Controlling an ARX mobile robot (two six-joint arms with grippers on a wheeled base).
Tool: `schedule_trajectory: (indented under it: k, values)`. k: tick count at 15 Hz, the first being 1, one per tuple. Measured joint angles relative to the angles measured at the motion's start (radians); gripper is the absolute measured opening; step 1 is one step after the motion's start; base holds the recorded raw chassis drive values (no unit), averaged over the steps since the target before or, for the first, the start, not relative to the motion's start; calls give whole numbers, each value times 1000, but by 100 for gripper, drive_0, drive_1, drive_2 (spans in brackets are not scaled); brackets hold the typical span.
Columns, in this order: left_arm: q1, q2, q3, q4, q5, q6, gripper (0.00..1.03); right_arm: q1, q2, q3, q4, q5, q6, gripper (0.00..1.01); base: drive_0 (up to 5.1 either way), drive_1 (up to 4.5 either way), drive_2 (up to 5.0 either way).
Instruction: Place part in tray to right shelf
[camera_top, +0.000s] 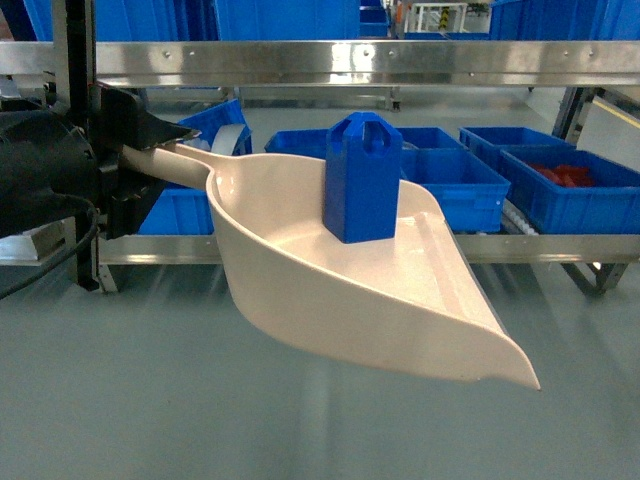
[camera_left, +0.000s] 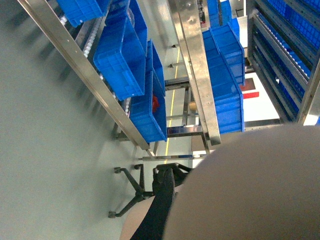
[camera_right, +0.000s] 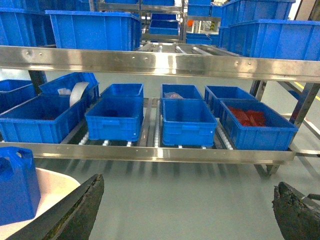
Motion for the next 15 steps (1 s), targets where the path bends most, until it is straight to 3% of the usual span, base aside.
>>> schedule_trajectory:
  k: [15]
  values:
    - [-5,0,0,3,5,0,13,0,0,0,3,0,0,98,0,0,0]
